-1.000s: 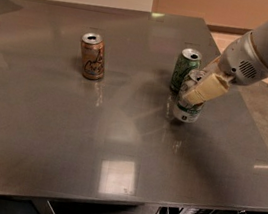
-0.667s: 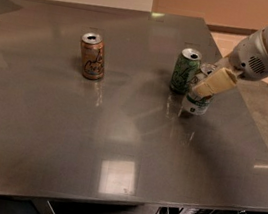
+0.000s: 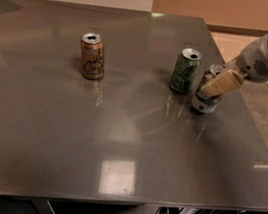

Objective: Move 7up can near green can

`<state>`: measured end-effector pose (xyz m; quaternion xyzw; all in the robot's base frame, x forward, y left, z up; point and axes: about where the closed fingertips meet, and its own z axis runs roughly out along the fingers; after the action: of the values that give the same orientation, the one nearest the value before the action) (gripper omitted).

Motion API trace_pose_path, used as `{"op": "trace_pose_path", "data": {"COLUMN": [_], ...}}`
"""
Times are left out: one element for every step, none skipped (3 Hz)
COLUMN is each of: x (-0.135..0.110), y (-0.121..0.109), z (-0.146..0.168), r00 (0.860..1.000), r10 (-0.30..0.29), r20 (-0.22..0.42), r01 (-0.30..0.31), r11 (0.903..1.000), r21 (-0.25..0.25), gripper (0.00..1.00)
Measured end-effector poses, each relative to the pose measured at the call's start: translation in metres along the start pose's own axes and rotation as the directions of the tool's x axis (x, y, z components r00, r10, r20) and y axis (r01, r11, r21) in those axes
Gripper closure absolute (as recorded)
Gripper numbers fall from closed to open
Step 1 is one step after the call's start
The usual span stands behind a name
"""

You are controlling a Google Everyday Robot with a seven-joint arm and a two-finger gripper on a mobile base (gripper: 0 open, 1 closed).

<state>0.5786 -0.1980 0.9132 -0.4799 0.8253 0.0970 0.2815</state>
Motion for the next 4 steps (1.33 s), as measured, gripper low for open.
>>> {"op": "trace_pose_path", "data": {"x": [0.000, -0.003, -0.004, -0.004], "y": [-0.007, -0.011, -0.013, -0.012], "z": [0.007, 0.016, 0.024, 0.026], "r00": [1.000, 1.000, 1.000, 1.000], "r10": [-0.003, -0.009, -0.020, -0.021], "r20": [0.009, 0.013, 0.004, 0.004], "r01": [0.003, 0.009, 0.020, 0.021], "r11": [0.9999, 0.9999, 0.9998, 0.9998], "r21": [0.010, 0.011, 0.004, 0.001], "gripper": [0.64, 0.39, 0.16, 0.00]}}
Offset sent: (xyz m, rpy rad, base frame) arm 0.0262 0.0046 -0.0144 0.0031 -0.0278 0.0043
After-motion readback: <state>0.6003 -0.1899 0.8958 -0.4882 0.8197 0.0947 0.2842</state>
